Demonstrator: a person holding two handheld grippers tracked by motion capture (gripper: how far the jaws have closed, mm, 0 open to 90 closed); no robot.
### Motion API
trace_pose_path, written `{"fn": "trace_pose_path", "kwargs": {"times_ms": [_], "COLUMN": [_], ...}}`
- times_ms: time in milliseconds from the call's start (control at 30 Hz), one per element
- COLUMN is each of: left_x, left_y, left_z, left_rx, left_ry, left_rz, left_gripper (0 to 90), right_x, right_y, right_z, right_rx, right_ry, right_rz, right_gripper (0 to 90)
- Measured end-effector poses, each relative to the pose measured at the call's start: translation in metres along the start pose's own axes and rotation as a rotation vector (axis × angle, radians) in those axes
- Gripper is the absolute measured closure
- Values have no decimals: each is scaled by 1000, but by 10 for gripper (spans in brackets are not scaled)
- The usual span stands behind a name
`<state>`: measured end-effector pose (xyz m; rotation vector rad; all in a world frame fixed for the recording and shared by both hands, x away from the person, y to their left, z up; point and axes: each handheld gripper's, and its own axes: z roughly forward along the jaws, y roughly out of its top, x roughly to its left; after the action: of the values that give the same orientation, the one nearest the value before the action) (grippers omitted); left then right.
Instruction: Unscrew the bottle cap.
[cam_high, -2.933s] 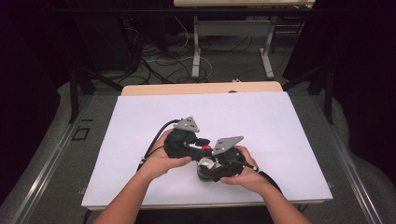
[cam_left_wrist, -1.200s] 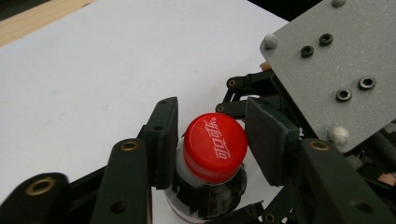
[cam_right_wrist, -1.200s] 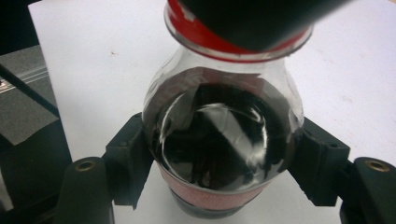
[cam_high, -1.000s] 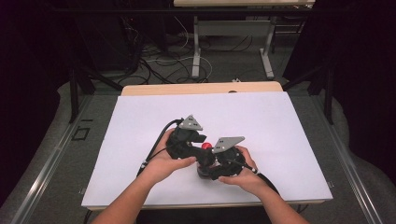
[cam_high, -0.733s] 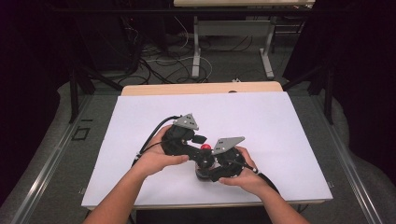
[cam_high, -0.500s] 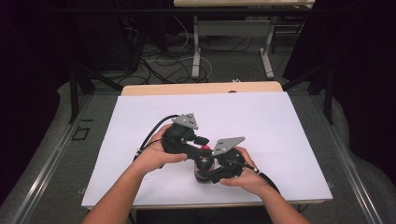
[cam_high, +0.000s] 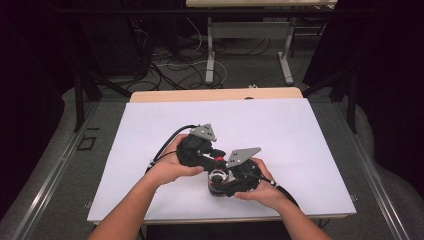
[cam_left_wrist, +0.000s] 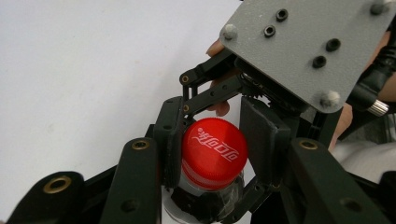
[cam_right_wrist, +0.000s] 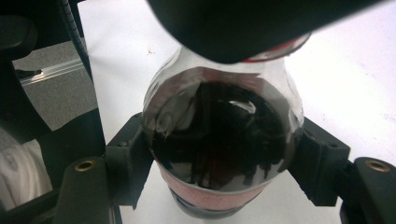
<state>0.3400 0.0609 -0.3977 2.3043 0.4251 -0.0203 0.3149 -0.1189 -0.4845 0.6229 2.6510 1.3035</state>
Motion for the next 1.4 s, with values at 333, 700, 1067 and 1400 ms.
{"fn": "trace_pose_path", "kwargs": {"times_ms": [333, 700, 1067, 1400], "left_x": [-16, -33, -17, -1], "left_y": [1, 2, -2, -6], "left_z": [9, 18, 3, -16], "left_rx": [-51, -129, -151, -87], "left_ry": [175, 375, 192, 22], "left_rz": [-142, -276, -198, 11], "left_gripper": [614, 614, 480, 444], "right_x": [-2, -1, -5, -3], "right_y": [-1, 0, -1, 0], "right_z": [1, 1, -1, -1], "right_rx": [3, -9, -5, -24], "right_ry": [-67, -146, -87, -38], "right_rz": [28, 69, 74, 41], "right_gripper": [300, 299, 298, 298]}}
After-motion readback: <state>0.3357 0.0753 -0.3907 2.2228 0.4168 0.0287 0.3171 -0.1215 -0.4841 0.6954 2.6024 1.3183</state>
